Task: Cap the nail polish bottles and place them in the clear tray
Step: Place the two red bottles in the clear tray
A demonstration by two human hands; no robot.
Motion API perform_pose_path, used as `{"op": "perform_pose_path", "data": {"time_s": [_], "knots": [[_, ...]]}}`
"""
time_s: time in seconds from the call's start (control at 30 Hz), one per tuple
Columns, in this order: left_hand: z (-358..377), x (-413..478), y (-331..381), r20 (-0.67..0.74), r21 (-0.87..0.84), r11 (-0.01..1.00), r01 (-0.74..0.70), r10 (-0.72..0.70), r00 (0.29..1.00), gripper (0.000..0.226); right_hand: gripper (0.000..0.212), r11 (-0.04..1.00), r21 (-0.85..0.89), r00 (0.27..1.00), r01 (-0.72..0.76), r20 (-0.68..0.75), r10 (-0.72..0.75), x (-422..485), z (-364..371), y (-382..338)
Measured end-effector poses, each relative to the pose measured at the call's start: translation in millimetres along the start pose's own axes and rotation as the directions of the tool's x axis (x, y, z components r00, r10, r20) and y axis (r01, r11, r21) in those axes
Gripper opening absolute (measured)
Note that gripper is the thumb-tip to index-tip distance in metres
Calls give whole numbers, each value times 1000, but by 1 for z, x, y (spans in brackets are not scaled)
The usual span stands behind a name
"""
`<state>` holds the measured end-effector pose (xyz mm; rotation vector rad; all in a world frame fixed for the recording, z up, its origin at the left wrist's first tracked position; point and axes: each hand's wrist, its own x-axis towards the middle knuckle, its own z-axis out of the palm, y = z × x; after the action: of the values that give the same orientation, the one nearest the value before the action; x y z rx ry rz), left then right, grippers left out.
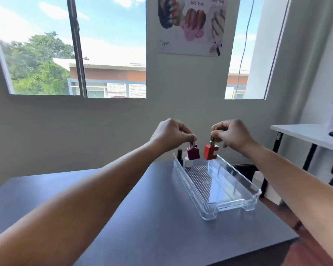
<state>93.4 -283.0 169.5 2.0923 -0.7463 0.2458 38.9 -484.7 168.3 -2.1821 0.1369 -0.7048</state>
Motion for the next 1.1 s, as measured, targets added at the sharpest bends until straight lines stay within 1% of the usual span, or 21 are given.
{"op": "perform_pose_path", "data": {"time_s": [0.07,0.17,0.23,0.3,0.4,0.53,0.7,0.97,1.1], "knots": [[24,22,-4,32,19,1000,7,-7,999,19,11,999,-31,1000,-22,-3,22,16,1,22],[59,51,-14,56,107,994,10,-16,998,9,9,995,-66,998,-70,0,70,39,9,54],[77,65,-24,67,180,984,19,-31,997,10,6,993,-68,995,-96,8,96,50,17,70],[93,78,-34,68,240,970,35,-53,996,12,8,992,-67,994,-109,22,111,60,24,85],[111,93,-51,55,295,953,64,-84,995,14,10,989,-87,992,-116,45,120,72,36,101],[128,106,-69,19,321,942,101,-114,993,16,11,987,-95,990,-131,32,135,84,50,118],[137,114,-81,28,315,939,138,-154,988,19,11,981,-145,990,-131,31,137,91,58,130],[144,118,-87,32,368,919,144,-167,985,20,6,972,-205,990,-118,50,131,93,63,133],[143,120,-88,41,373,916,149,-177,983,22,7,966,-232,990,-116,56,132,93,64,133]]}}
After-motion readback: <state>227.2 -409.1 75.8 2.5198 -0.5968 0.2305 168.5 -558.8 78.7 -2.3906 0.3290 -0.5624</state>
